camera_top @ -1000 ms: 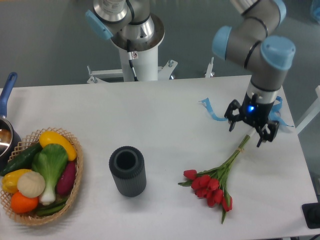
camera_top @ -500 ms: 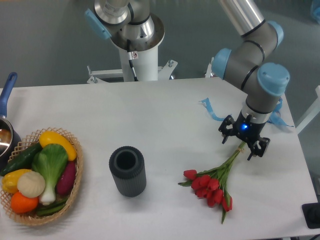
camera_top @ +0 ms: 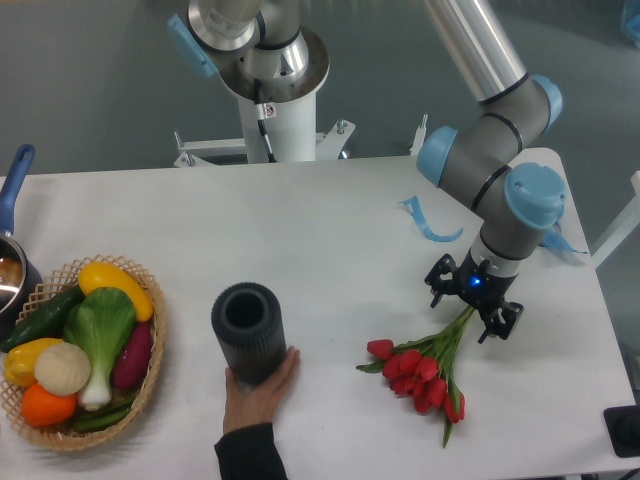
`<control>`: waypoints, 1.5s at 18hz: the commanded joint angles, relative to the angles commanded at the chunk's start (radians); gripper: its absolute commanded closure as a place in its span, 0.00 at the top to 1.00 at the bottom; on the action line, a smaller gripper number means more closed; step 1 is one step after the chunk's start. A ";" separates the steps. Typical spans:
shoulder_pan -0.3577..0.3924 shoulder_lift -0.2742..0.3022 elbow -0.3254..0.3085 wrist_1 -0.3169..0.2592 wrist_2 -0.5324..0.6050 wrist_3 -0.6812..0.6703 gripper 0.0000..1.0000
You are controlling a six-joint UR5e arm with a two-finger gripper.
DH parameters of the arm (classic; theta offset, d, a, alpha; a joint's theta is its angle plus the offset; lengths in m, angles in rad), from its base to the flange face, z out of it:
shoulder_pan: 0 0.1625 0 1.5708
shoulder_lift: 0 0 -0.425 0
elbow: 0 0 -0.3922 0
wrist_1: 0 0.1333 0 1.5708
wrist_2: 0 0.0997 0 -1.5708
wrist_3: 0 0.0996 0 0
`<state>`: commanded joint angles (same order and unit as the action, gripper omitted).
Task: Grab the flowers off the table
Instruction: 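Close the gripper around the red tulip stems, then lift the red tulip bunch up off the table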
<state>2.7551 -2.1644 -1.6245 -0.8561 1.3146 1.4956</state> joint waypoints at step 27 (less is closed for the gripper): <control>0.011 0.182 -0.012 0.023 -0.136 -0.112 0.15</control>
<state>2.7658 -1.9822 -1.6367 -0.8330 1.1786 1.3839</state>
